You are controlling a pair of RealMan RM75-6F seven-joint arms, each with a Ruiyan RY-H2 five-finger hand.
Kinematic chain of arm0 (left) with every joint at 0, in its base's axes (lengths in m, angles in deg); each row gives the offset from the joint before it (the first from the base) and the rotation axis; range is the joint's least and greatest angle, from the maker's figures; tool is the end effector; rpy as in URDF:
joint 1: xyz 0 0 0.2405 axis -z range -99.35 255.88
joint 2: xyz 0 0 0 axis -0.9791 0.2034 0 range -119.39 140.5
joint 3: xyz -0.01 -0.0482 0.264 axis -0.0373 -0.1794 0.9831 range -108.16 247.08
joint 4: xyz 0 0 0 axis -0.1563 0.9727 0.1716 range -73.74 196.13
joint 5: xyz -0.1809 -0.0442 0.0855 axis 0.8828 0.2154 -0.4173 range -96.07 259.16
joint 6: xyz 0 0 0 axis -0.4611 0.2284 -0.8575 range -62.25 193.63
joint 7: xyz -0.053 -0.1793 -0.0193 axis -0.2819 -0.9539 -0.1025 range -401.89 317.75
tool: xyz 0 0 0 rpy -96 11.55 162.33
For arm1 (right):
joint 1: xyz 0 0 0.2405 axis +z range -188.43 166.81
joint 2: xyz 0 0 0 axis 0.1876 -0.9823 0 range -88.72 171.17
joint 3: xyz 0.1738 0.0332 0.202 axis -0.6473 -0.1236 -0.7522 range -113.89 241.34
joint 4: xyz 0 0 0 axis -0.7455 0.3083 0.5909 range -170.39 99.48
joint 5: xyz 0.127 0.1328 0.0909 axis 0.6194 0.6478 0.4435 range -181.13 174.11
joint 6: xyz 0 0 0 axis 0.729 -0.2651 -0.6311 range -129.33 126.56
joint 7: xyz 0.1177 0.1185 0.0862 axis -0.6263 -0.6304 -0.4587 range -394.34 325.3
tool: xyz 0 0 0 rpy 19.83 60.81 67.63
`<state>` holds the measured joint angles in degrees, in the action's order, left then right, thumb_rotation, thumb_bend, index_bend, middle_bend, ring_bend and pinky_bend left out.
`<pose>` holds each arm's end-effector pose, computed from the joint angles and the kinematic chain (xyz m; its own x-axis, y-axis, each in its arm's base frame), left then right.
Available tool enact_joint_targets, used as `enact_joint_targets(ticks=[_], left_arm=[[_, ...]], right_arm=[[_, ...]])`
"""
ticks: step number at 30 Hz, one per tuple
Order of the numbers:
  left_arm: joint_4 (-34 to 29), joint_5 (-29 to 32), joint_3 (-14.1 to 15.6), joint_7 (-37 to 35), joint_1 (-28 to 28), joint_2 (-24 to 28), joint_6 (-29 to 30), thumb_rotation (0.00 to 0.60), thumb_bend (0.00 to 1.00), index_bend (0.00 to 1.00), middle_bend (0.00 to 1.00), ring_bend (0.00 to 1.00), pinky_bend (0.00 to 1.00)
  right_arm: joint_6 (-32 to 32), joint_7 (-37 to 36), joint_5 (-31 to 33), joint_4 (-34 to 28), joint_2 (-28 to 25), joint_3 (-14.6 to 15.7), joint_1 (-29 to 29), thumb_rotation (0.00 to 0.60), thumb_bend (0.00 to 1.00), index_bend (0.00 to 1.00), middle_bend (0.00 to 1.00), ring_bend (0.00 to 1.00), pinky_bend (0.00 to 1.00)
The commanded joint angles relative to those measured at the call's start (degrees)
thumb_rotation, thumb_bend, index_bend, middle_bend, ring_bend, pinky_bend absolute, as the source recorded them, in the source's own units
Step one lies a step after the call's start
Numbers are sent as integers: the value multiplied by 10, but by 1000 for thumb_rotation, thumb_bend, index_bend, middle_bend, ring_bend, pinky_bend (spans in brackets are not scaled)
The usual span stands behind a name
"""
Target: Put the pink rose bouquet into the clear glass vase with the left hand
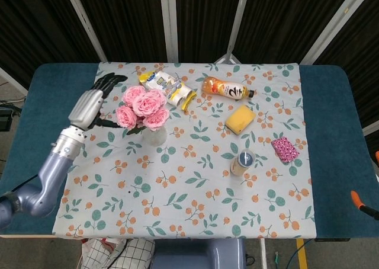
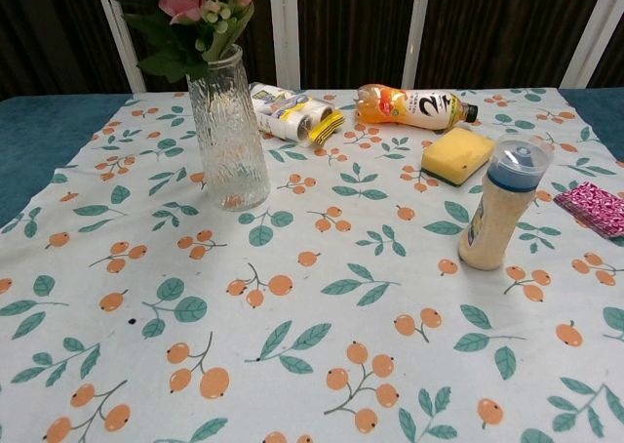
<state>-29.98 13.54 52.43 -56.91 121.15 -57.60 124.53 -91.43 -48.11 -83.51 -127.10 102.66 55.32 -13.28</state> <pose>-0.1291 0.4357 0.1318 0.0185 0.1358 0.9906 0.9414 -0.3360 0.0285 -0.3526 -0.1982 0.2267 0.2335 0.1722 0.9570 -0.9640 0.1701 0.2046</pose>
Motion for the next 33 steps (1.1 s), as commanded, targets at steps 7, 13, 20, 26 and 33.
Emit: enact_joint_targets(ticks=[7, 13, 20, 26, 33], left_arm=[[-148, 63, 57, 165, -84, 136, 39, 600, 242, 152, 116, 0, 0], [-227, -3, 137, 276, -231, 157, 252, 600, 271, 233, 153, 0, 0], [-141, -77, 201, 244, -349, 73, 366, 600, 271, 233, 150, 0, 0], [-106, -124, 196, 219, -367, 54, 386, 600, 271, 220, 146, 0, 0], [-98, -156, 189, 215, -386, 55, 406, 600, 271, 220, 146, 0, 0]], right_arm=[[-10, -2, -12, -12, -6, 2, -3, 600, 309, 89, 72, 0, 0], [-13, -5, -41, -5, -12, 13, -1, 600, 309, 89, 72, 0, 0], [-19, -3, -69, 9, -19, 23, 2, 600, 309, 90, 72, 0, 0], [-31, -1, -86, 3, -26, 27, 0, 600, 309, 89, 72, 0, 0], [-28, 24, -97, -9, -29, 36, 2, 600, 309, 89, 72, 0, 0]])
